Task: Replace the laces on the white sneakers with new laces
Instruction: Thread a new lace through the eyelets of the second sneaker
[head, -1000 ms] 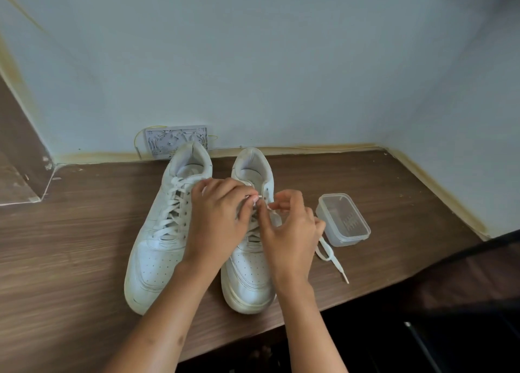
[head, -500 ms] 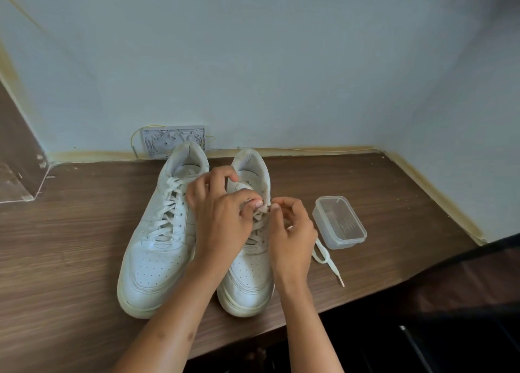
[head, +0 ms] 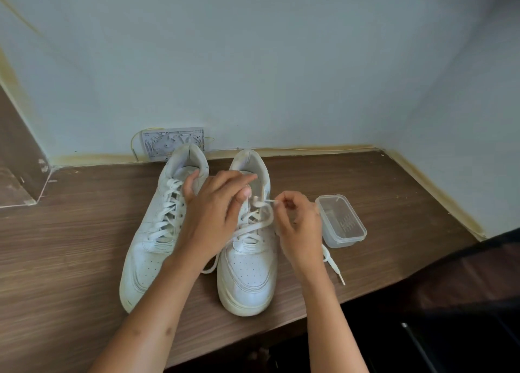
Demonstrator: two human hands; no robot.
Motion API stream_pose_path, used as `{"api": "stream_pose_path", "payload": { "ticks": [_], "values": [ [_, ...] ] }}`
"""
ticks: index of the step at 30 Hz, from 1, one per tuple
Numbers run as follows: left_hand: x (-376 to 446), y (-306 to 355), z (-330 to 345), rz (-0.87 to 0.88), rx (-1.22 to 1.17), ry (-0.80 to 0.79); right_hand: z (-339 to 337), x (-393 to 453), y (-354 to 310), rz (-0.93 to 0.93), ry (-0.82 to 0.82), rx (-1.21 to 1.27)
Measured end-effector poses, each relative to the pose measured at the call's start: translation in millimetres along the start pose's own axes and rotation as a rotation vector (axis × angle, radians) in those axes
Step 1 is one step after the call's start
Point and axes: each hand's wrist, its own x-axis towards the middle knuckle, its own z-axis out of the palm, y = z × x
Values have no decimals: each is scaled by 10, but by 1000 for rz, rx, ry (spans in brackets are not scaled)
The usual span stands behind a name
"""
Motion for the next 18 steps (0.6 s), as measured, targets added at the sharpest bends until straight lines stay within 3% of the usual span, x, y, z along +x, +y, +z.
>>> {"api": "stream_pose_path", "payload": {
  "ticks": [6,8,14,18],
  "values": [
    [-13,-107,-31,66,52,-96,-451,118,153,210,426,-23],
    [-8,-112,-23,62,52,-98,-498,111,203,230,468,-102],
    [22,-137,-25,62,-24,-101,-175,29,50,-119,6,-341],
    [42,-171,-41,63,-81,-124,-16,5,50,-204,17,-349]
  ]
}}
